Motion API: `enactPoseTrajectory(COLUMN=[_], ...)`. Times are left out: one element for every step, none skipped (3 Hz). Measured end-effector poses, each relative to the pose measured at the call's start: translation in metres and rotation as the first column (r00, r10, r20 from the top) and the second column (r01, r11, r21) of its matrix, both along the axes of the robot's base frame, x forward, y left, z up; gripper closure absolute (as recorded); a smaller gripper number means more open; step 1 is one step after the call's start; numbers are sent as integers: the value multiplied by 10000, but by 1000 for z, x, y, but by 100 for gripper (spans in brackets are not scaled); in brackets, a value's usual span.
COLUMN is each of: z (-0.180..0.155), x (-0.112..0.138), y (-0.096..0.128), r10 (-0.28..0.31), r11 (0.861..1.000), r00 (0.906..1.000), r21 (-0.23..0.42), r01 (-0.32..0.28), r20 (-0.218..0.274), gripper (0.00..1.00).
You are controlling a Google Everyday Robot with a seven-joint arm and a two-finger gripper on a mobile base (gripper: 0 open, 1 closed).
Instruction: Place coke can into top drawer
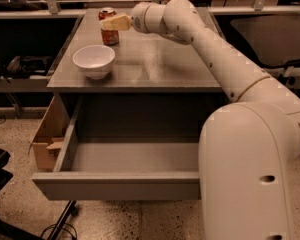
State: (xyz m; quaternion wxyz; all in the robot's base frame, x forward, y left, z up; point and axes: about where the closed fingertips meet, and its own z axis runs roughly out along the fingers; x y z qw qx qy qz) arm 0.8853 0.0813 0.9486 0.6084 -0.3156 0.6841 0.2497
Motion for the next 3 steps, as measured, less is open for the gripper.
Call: enactPoseTrajectory(z=[-6,-9,-13], x=[19,36,45], y=[6,17,30], r10=[-525,-767,-766], r11=[9980,9960,9963], r00=[9984,9966,9962], r21=[333,439,364], r01=[532,779,782], r20=[-199,-287,-421], gripper=[0,0,0])
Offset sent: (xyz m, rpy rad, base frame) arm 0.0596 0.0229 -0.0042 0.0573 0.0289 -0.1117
